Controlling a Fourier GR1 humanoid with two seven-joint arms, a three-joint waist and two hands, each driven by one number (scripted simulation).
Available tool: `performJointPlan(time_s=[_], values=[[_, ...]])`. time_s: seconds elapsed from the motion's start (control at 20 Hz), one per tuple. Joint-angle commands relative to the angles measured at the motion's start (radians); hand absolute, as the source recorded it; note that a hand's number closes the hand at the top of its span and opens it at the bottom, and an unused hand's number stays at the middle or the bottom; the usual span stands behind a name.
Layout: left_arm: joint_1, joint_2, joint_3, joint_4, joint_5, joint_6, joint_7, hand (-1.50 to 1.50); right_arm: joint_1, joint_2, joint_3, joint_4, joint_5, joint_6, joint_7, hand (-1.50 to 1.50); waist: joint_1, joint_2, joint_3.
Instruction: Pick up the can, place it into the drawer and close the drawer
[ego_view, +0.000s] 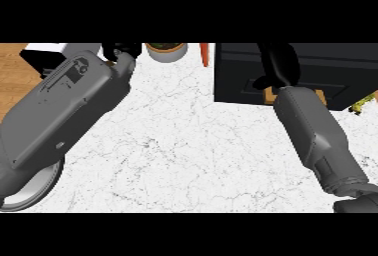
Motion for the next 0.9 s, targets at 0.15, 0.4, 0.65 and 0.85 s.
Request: performJointPlan(time_s=[0.15, 0.4, 0.65, 0.85], values=[[0.028, 0.031, 0.002, -0.088, -0.027, 0.022, 0.029, -1.5, -0.108, -0.028, -0.034, 0.12, 0.005, -0.057, 0.014, -1.5, 0.02, 0.01, 0.006], [0.032, 0.053, 0.013, -0.09, -0.021, -0.019, 0.054, -1.5, -0.179, -0.067, -0.043, 0.164, 0.015, -0.027, 0.048, -1.5, 0.036, 0.02, 0.005], [0.041, 0.065, -0.001, -0.126, -0.039, -0.002, 0.07, -1.5, -0.258, -0.097, -0.058, 0.192, 0.005, 0.049, 0.051, -1.5, 0.048, 0.02, 0.006], [0.043, 0.075, 0.006, -0.148, -0.032, -0.01, 0.09, -1.5, -0.246, -0.013, -0.155, 0.193, -0.122, 0.092, -0.102, -1.5, 0.049, 0.019, 0.009]])
